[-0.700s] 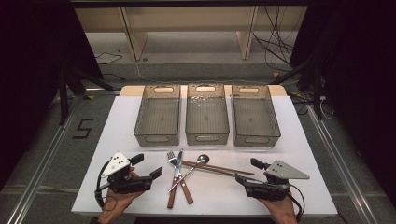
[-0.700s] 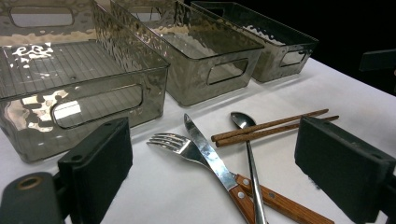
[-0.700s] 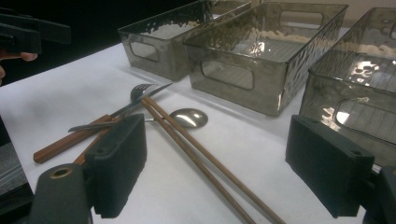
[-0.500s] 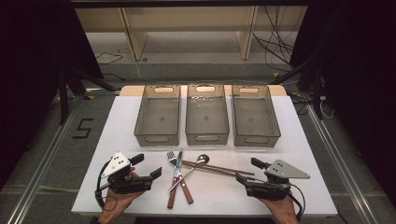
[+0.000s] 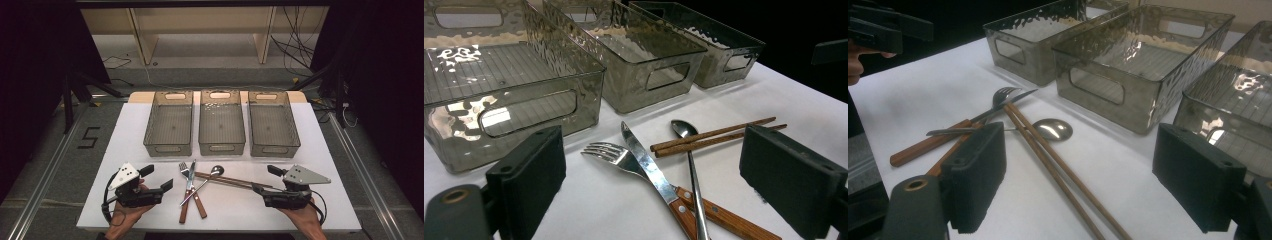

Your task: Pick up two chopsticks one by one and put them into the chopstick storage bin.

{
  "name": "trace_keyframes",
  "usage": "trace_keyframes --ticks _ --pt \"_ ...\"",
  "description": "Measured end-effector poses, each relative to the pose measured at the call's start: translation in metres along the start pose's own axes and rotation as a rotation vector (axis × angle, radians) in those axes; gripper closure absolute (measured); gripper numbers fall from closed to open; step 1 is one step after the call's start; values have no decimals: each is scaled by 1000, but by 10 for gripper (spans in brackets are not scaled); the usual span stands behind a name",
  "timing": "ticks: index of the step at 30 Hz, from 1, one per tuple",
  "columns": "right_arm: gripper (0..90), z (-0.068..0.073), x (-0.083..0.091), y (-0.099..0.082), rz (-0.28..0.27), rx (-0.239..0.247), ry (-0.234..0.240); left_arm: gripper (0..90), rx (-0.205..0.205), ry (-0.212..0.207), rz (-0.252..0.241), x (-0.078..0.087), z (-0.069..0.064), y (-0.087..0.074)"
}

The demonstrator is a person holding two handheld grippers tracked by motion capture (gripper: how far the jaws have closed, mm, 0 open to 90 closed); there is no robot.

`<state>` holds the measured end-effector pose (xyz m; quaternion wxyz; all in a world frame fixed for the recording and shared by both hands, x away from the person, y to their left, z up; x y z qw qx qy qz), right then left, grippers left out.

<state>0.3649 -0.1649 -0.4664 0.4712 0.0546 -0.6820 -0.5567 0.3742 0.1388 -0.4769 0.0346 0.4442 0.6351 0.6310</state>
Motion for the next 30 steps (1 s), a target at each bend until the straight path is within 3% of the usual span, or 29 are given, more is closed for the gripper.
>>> trace_keyframes --ticks 9,21,27,30 --pt "227 -7 -5 11 77 74 1 109 4 0 2 0 0 0" --pt "237 -13 -17 21 135 113 18 109 5 0 2 0 0 0" --pt "262 -14 -27 16 218 152 28 109 5 0 2 0 0 0" --pt "304 -15 -39 10 295 187 38 108 5 -2 4 0 0 0"
Point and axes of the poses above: each handheld gripper's, and its own axes: x roughly backward along the jaws, y roughly out of its top, z roughly to its left, the point moved 10 cm from there along -x, roughly forward along the jaws, and after that the axes turned 11 degrees about z, right-handed, at the moved point
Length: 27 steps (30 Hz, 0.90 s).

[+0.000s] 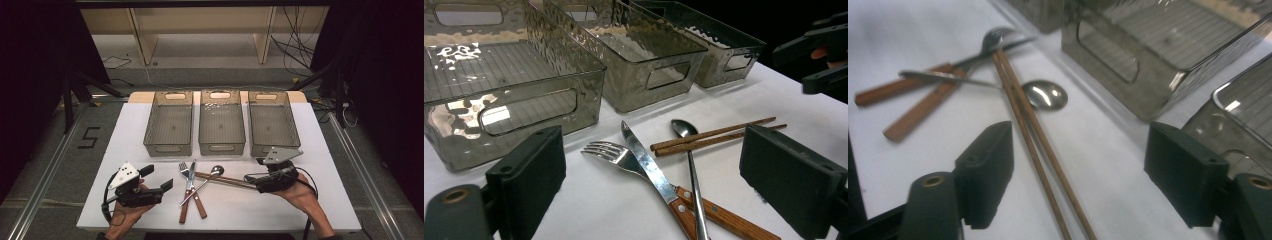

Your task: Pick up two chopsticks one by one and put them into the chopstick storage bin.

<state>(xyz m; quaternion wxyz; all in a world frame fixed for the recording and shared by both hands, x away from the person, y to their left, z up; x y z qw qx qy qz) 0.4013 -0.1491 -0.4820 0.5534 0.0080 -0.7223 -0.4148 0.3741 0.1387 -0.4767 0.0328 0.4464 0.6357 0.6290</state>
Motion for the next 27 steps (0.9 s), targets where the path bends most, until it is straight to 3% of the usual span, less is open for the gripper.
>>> trace_keyframes --ticks 1,2,12,20,21,27 --pt "304 0 0 0 0 0 0 108 0 0 0 0 0 0" --pt "333 -2 -8 -1 47 17 10 109 -1 0 0 0 0 0" --pt "494 -10 -40 -11 236 92 66 109 -1 -2 -2 0 0 0" --pt "581 -7 -51 -14 319 152 102 108 -2 -5 0 -1 -1 0" --pt "607 -7 -54 -16 347 178 108 109 -4 -5 1 -1 -1 0" --pt "663 -5 -60 -20 398 206 122 108 -3 -5 1 -1 -1 0"
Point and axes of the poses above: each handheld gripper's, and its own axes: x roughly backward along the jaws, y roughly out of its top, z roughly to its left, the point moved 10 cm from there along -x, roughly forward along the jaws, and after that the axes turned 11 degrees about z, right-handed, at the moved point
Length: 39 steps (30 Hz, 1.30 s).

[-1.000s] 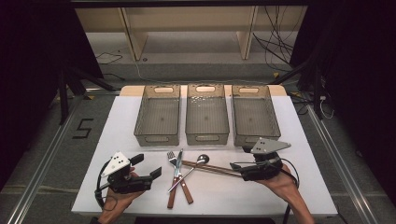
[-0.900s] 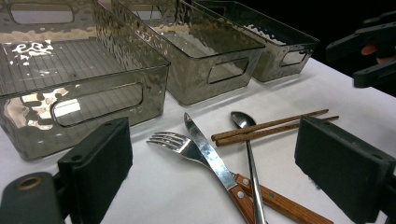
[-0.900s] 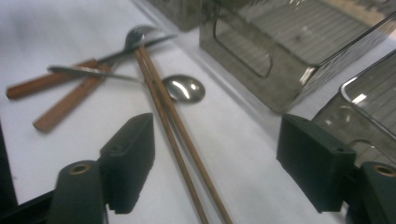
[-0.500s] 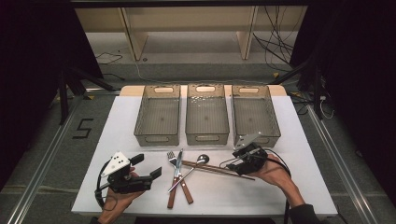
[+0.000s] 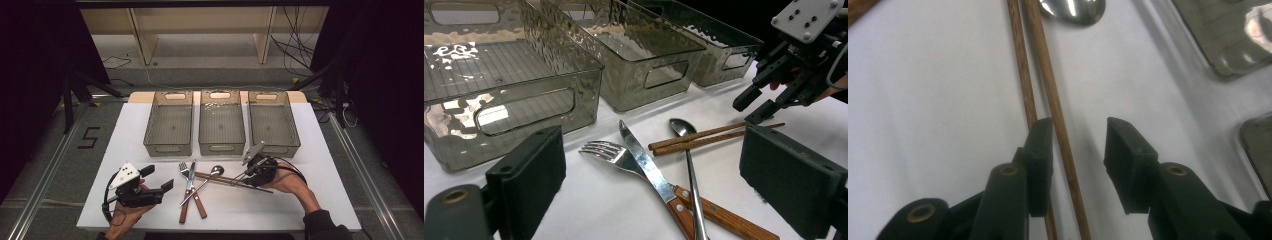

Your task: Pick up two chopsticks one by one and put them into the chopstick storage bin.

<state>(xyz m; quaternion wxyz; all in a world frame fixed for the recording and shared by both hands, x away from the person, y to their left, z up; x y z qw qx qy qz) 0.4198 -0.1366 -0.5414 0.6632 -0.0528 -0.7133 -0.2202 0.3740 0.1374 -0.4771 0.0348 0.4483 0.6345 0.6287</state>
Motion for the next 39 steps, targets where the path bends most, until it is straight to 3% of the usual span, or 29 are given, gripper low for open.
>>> trace_keyframes --ticks 10,22,31,36,39 --pt "729 0 -8 0 55 50 5 108 -3 0 5 0 0 0" --pt "806 2 -14 3 72 92 25 109 -5 1 10 -1 0 -1" --pt "858 5 -11 10 104 177 -4 108 -5 2 12 -1 0 -1" --pt "859 4 0 14 72 186 -29 108 0 4 6 0 1 -1" --pt "859 7 17 27 7 182 -38 108 -1 5 6 -1 1 0"
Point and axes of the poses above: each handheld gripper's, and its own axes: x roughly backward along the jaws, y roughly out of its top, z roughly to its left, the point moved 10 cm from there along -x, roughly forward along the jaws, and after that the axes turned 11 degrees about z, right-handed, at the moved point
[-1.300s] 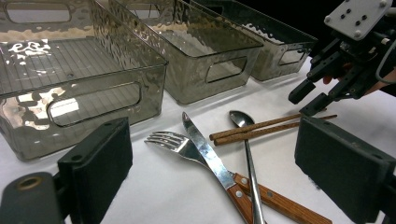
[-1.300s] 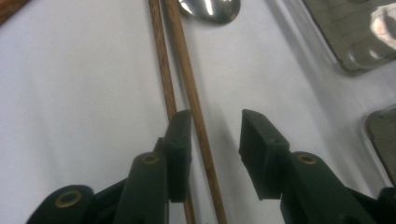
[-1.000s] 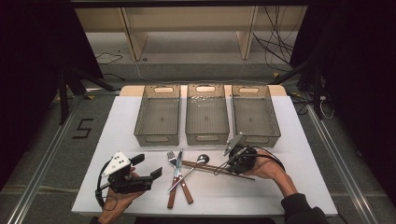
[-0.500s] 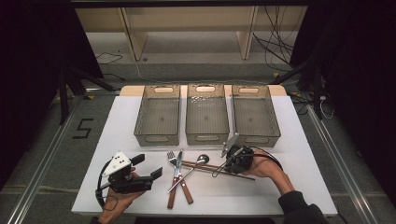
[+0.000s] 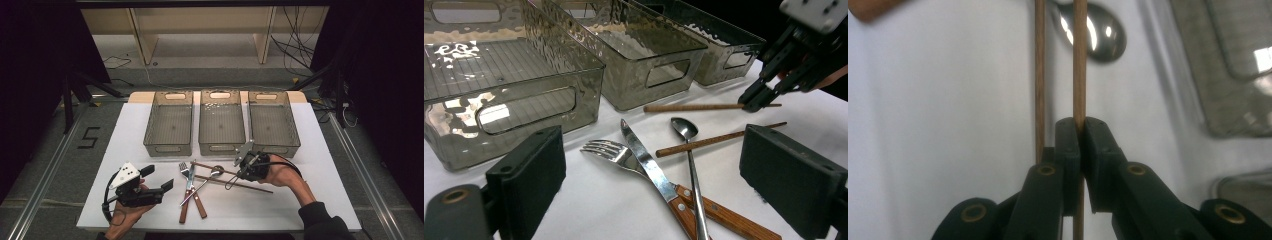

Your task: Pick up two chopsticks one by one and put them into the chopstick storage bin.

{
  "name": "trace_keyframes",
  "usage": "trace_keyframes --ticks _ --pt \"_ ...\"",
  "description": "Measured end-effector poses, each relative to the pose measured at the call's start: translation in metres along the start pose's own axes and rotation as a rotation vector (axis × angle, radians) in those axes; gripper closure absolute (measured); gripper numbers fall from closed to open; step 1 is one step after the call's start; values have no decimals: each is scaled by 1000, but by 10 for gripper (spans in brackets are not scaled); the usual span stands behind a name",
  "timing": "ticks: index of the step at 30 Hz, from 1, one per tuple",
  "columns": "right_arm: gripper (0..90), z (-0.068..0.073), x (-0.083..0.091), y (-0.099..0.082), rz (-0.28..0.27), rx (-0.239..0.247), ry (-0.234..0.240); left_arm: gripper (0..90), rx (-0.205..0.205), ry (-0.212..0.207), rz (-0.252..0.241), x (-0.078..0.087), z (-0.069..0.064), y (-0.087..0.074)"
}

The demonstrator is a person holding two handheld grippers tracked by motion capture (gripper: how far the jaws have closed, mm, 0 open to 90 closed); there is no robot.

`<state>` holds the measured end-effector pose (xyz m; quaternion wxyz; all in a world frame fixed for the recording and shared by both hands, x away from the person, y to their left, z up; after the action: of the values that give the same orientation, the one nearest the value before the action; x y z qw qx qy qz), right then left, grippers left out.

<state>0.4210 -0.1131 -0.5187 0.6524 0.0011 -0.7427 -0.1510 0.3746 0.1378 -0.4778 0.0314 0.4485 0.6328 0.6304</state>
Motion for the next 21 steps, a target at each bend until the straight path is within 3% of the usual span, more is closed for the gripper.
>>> trace_keyframes --ticks 2,3,4,5,9,10,11,12,14,15,17,21 --pt "859 0 4 5 -19 -12 -4 109 1 2 0 0 0 0" --pt "860 -1 10 16 -67 -47 -6 108 1 3 -2 0 0 0" --pt "860 -1 10 16 -67 -47 -6 108 0 3 -2 1 0 0" --pt "859 -4 16 28 -114 -100 -2 109 1 2 -1 1 0 0" --pt "860 -13 23 51 -188 -199 9 109 5 7 -4 2 1 0" --pt "860 -13 23 51 -188 -199 9 109 4 9 -4 2 2 0" --pt "859 -16 25 63 -217 -241 23 109 3 9 -4 2 2 0" --pt "859 -16 25 63 -217 -241 23 109 3 9 -4 2 2 0" --pt "859 -20 30 79 -261 -290 52 109 1 10 -5 2 2 0" --pt "859 -24 31 84 -275 -324 51 109 1 11 -6 2 2 1" --pt "859 -27 31 87 -278 -339 49 109 -6 18 -8 2 2 1" --pt "859 -43 33 106 -322 -416 65 109 -6 18 -8 2 2 1"
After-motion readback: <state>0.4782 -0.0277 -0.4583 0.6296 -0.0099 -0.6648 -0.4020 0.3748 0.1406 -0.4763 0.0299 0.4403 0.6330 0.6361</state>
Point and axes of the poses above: each handheld gripper's, and its own axes: x roughly backward along the jaws, y roughly out of its top, z roughly to its left, the point moved 10 cm from there along -x, roughly forward along the jaws, and after that the axes turned 11 degrees about z, right-handed, at the moved point
